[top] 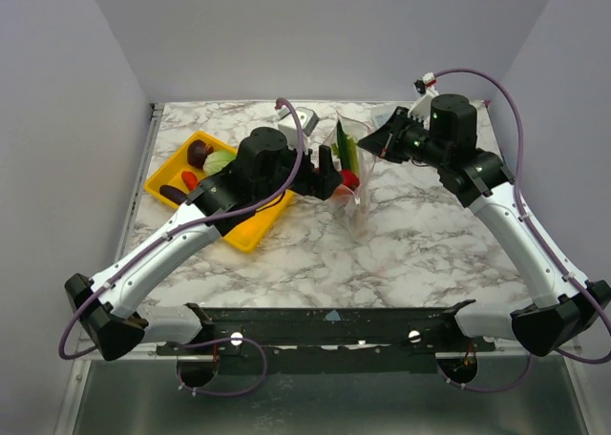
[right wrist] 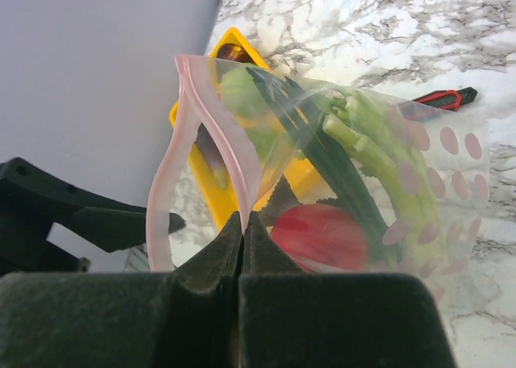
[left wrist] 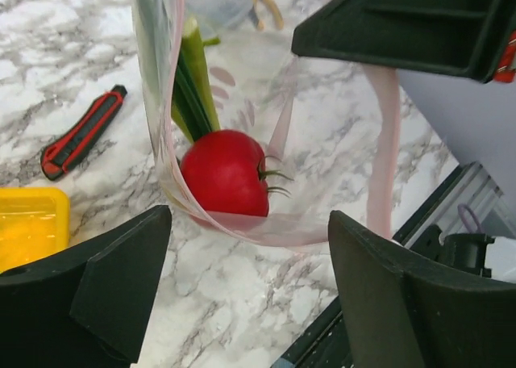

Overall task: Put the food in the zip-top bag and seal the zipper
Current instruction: Place the fake vegetable in the zipper food storage bag, then adjust the zipper food storage bag at the center of the board, then pick up the fake vegetable from the bin, then place the fake vegetable in the zipper food storage bag.

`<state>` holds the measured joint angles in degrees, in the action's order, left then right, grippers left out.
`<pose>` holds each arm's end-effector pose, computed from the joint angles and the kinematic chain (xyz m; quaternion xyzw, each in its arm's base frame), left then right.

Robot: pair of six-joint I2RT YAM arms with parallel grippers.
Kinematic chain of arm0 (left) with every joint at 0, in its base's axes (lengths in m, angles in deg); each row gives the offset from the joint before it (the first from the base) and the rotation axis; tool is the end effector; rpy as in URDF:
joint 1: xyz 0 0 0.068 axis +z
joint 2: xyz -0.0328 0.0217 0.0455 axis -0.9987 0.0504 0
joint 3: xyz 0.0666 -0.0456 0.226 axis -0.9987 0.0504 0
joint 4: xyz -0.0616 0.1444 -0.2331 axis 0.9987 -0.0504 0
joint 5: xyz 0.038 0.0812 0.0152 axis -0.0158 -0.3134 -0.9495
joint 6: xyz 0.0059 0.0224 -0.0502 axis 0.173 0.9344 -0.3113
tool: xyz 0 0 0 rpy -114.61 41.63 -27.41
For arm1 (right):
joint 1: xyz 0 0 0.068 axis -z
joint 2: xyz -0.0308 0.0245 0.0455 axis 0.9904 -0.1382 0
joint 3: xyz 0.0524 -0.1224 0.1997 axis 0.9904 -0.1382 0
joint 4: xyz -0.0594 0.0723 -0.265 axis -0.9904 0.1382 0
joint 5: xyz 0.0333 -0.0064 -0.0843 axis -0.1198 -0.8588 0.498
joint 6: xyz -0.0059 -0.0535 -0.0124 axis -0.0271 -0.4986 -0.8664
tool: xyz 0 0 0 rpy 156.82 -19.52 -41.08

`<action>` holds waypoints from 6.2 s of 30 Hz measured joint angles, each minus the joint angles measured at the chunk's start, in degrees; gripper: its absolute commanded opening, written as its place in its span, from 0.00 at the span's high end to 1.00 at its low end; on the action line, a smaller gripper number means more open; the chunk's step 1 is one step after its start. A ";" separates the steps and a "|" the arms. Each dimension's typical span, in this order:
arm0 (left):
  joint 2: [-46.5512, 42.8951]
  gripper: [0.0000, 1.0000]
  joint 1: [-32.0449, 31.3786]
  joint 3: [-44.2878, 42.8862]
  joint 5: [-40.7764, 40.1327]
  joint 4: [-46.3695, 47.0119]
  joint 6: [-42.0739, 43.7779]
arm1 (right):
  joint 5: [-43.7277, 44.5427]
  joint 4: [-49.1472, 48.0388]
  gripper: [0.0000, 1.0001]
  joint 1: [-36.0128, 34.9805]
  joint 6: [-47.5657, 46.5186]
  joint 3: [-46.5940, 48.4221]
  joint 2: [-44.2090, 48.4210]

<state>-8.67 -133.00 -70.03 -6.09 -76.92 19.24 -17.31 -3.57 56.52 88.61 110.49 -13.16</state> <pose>0.2134 -0.2213 0.3915 0.1577 0.7856 -0.3493 0.4858 0.2787 0.1439 0.3947 0.0017 0.8106 0.3870 0.4395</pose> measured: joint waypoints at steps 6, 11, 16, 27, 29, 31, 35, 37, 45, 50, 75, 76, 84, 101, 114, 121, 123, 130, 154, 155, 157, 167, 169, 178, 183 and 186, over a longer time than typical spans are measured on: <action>4.66 0.97 0.00 -1.73 2.78 -5.29 0.46 | 0.02 0.04 1.00 0.00 -0.02 0.09 0.07; 6.19 1.00 0.00 -7.26 10.84 -6.21 -0.15 | 0.68 0.09 1.00 0.00 -0.48 0.17 0.24; 5.05 1.00 0.00 -7.45 21.35 0.70 -6.36 | 1.20 0.04 1.00 0.00 -0.57 0.83 0.48; 5.86 1.00 0.92 -1.75 23.89 2.03 -9.53 | 1.42 1.29 1.00 -0.02 -0.92 0.72 0.63; 5.86 0.96 1.38 -1.16 23.41 0.87 -9.44 | 1.60 1.25 1.00 -0.02 -0.92 0.59 0.70; 5.86 0.91 2.03 -0.87 23.04 0.70 -9.38 | 1.95 1.20 1.00 -0.02 -0.96 0.50 0.81; 4.52 0.82 3.78 1.33 22.99 0.81 -9.38 | 2.80 1.33 1.00 -0.02 -1.18 -0.33 1.40; 3.39 0.73 5.05 3.10 23.08 0.79 -9.40 | 3.30 1.38 1.00 -0.02 -1.38 -0.79 1.60; -3.13 0.25 14.80 9.33 23.61 0.81 -8.39 | 5.51 1.31 1.00 -0.07 -1.75 -2.38 2.67; -10.10 0.15 22.88 11.74 21.11 0.63 -6.03 | 6.14 1.11 1.00 -0.07 -2.05 -2.99 3.17; 13.44 0.16 49.57 15.43 -17.07 -3.15 -20.85 | 6.71 0.00 1.00 -0.07 -3.10 -3.56 3.54; 15.50 0.17 49.86 13.57 -17.59 -3.72 -21.53 | 6.73 0.02 1.00 -0.07 -3.13 -3.63 3.69; 25.05 0.21 54.49 9.09 -16.79 -6.73 -25.57 | 6.75 0.02 1.00 -0.07 -3.96 -3.82 5.09; 32.87 0.52 55.30 3.69 -15.98 -15.04 -30.03 | 6.75 0.02 1.00 -0.07 -4.09 -3.80 5.14; 31.98 0.72 55.30 4.17 -15.98 -15.17 -29.55 | 6.75 0.02 1.00 -0.07 -3.89 -3.80 5.60; 27.56 0.82 55.30 5.31 -15.74 -15.41 -29.09 | 6.75 0.02 1.00 -0.07 -3.85 -3.82 5.68; 25.75 0.85 55.30 5.57 -15.58 -15.32 -28.94 | 6.75 0.02 1.00 -0.07 -3.76 -3.80 5.68; 18.27 0.96 55.30 7.52 -13.40 -14.27 -28.15 | 6.75 0.02 1.00 -0.07 -3.45 -3.80 5.68; -18.40 1.00 16.39 23.39 12.74 50.60 -12.24 | 6.19 -0.57 1.00 -0.07 -0.48 -3.82 5.73; -18.27 1.00 14.05 23.39 13.09 53.20 -10.82 | 6.03 -0.70 1.00 -0.07 -0.33 -3.82 5.73; -17.92 1.00 10.34 23.32 13.79 57.18 -8.31 | 5.68 -0.94 1.00 -0.07 0.00 -3.82 5.73; -10.23 1.00 0.72 19.34 12.48 66.66 -2.49 | 4.92 -1.38 1.00 -0.07 0.44 -3.82 5.73; -8.61 1.00 -0.13 19.34 10.71 68.15 -2.36 | 4.76 -1.64 1.00 -0.07 0.79 -3.82 5.73; 0.09 1.00 -3.10 22.60 4.50 81.61 -1.18 | 4.04 -3.15 1.00 -0.07 2.75 -4.22 6.08; 1.86 1.00 -3.76 25.75 2.16 86.16 0.33 | 4.00 -4.20 1.00 -0.07 4.70 -5.53 7.39; 2.10 1.00 -3.74 27.71 0.70 89.07 1.25 | 4.00 -4.98 1.00 -0.07 5.70 -6.14 8.02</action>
<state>-6.57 -136.74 -42.32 -5.39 12.15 20.49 -13.31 -8.56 56.45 94.31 104.35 -5.14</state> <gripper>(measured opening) 0.414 0.005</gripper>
